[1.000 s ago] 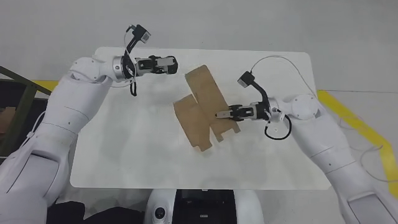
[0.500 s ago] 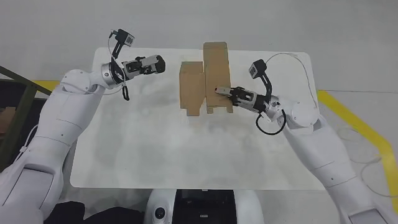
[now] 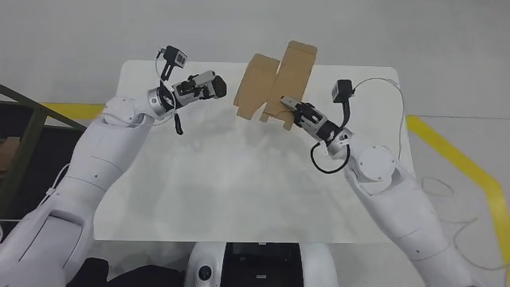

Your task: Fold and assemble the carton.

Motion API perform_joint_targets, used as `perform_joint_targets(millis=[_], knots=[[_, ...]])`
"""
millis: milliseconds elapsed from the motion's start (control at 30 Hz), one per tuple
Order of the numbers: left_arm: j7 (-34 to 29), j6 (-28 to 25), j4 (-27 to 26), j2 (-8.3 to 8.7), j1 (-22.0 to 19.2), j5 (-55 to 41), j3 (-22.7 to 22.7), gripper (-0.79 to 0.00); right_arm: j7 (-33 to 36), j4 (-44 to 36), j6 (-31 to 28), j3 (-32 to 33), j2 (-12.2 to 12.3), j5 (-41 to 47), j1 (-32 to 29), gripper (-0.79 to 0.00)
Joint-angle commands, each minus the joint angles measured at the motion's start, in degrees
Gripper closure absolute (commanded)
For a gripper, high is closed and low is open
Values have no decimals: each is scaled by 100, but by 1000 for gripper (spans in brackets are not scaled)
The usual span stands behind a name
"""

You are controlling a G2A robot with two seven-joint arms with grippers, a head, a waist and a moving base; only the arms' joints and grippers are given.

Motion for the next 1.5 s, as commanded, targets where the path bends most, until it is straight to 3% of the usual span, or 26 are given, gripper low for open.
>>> perform_joint_targets(millis=[0, 500, 567, 667, 700, 867, 967, 1067, 1100, 1133, 1167, 1200, 1467], knots=[[123, -3, 76, -73, -25, 3, 98, -785, -184, -46, 5, -22, -25, -48, -41, 0], [325, -69, 231, -445, -141, 503, 564, -785, -531, -209, 43, -255, -196, -297, -145, 0], [331, -78, 244, -466, -128, 503, 549, -696, -543, -203, 27, -236, -209, -313, -161, 0], [291, -108, 244, -483, -110, 528, 502, -382, -528, -213, 10, -212, -225, -339, -189, 0], [276, -110, 238, -488, -105, 538, 487, -323, -519, -212, 5, -203, -230, -352, -197, 0], [216, -98, 218, -507, -66, 574, 404, -148, -519, -238, 14, -164, -255, -429, -240, 0], [174, -95, 194, -511, -41, 593, 341, 0, -508, -246, 19, -146, -271, -464, -260, 0], [155, -92, 172, -515, -17, 626, 277, 0, -479, -240, 41, -141, -289, -493, -266, 0], [150, -88, 169, -516, -12, 645, 257, 0, -474, -233, 48, -139, -295, -510, -266, -83], [147, -87, 163, -518, -9, 654, 236, 0, -466, -229, 60, -139, -301, -523, -266, -252], [139, -82, 160, -520, -4, 661, 216, 0, -446, -224, 75, -140, -306, -541, -264, -665], [128, -79, 156, -521, 0, 653, 191, 0, -429, -218, 90, -137, -312, -540, -263, -785], [-265, 2, 381, -454, -93, 714, -153, 0, 157, 140, 21, 192, -281, -673, -65, -785]])
